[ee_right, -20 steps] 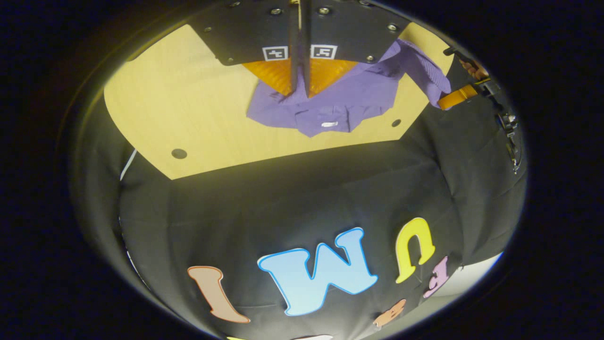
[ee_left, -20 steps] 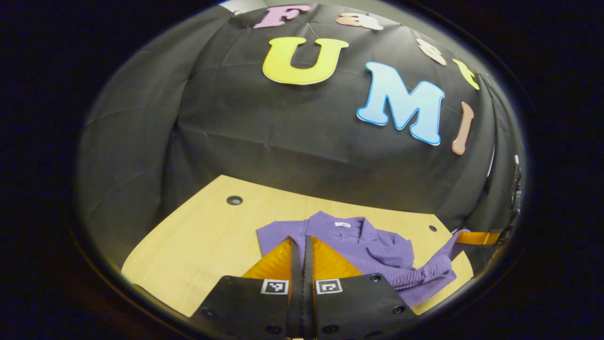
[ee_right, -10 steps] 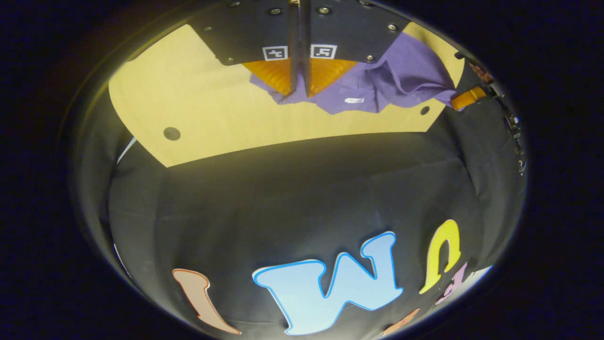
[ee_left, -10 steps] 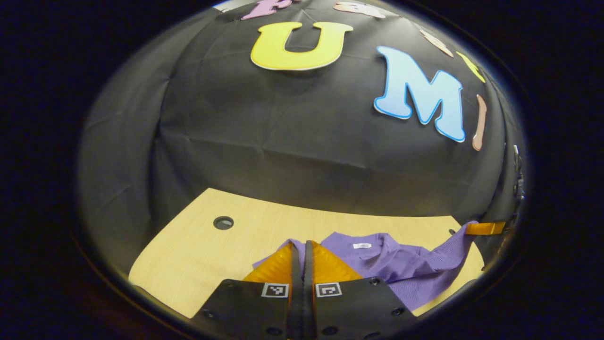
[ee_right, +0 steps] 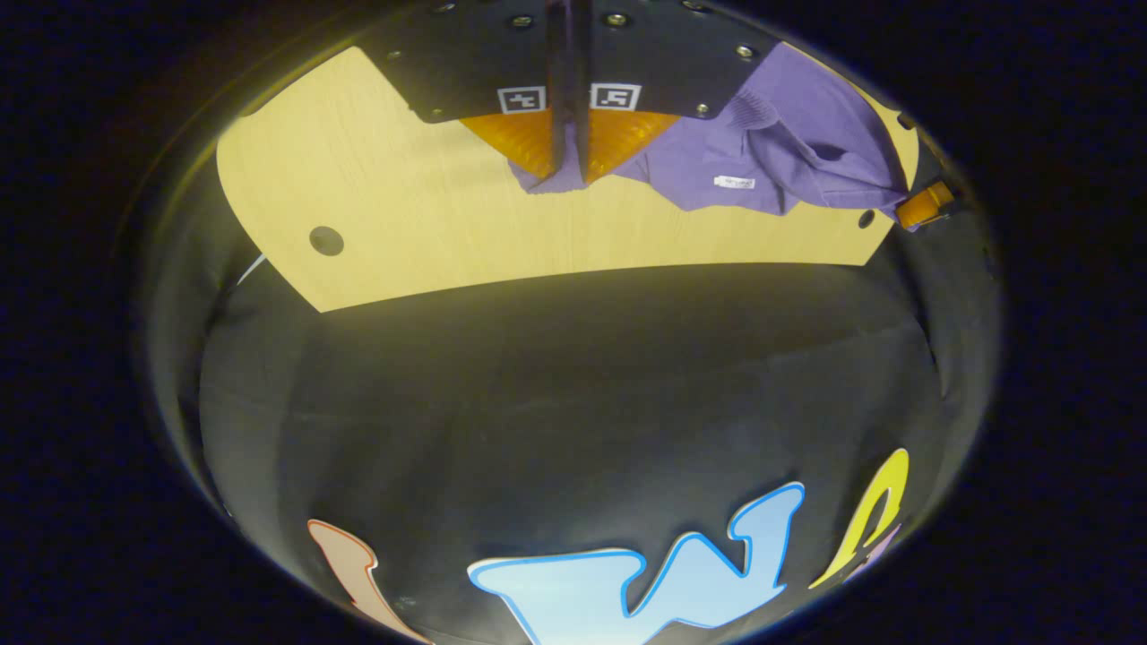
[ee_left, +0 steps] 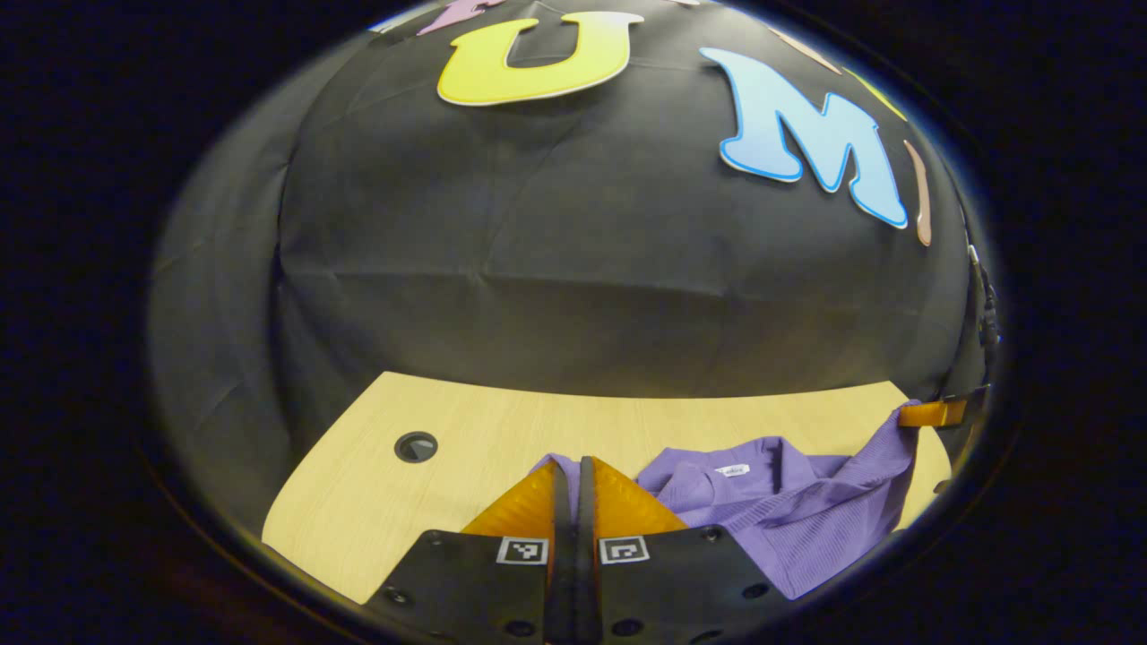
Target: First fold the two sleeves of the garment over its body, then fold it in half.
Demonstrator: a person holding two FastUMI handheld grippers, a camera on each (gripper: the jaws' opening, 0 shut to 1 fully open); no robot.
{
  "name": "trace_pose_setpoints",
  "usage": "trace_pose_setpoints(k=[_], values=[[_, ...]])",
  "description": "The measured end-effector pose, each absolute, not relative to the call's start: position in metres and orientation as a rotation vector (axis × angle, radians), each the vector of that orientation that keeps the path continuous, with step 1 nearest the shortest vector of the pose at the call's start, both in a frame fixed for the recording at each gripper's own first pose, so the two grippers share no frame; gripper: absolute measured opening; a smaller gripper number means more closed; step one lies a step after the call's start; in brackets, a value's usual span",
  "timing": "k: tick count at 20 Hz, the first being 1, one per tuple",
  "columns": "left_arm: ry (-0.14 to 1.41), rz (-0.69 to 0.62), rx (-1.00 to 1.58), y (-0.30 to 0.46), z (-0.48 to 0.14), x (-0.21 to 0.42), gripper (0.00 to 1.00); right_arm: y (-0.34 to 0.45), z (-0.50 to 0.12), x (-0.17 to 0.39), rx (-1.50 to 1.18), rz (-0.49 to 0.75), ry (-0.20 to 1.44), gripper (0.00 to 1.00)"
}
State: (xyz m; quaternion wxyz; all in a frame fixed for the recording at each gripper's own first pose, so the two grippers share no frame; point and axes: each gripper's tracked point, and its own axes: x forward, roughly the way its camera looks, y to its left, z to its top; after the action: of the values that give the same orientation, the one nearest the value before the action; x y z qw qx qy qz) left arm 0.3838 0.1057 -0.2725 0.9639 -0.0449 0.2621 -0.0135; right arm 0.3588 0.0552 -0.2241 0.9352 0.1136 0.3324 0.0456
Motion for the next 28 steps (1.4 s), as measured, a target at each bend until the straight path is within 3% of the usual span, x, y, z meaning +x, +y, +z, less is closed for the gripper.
trace_pose_setpoints(k=[3,7,9,11,12,14,15,23,28], values=[[0.54,-0.004,-0.11,0.109,-0.274,0.378,0.08,0.058,-0.221,0.356,0.186,0.101,0.666,0.05],[0.558,0.008,-0.117,0.107,-0.272,0.371,0.14,0.06,-0.209,0.351,0.123,0.111,0.637,0.22],[0.558,0.011,-0.132,0.107,-0.266,0.366,0.3,0.062,-0.201,0.345,0.095,0.126,0.622,0.41],[0.543,0.005,-0.153,0.104,-0.255,0.362,0.51,0.062,-0.19,0.338,0.067,0.142,0.605,0.67],[0.528,0.017,-0.147,0.105,-0.249,0.36,0.61,0.06,-0.183,0.334,0.049,0.141,0.59,0.84],[0.501,0.022,-0.142,0.107,-0.235,0.352,0.8,0.057,-0.169,0.327,0.02,0.142,0.556,0.86],[0.491,0.023,-0.14,0.106,-0.227,0.348,0.84,0.057,-0.161,0.32,0.008,0.146,0.538,0.86],[0.343,0.001,-0.104,0.085,-0.139,0.302,0.91,0.05,-0.082,0.269,0.01,0.164,0.363,0.85],[0.243,0.002,-0.089,0.067,-0.089,0.254,0.88,0.039,-0.043,0.23,0.024,0.181,0.27,0.85]])
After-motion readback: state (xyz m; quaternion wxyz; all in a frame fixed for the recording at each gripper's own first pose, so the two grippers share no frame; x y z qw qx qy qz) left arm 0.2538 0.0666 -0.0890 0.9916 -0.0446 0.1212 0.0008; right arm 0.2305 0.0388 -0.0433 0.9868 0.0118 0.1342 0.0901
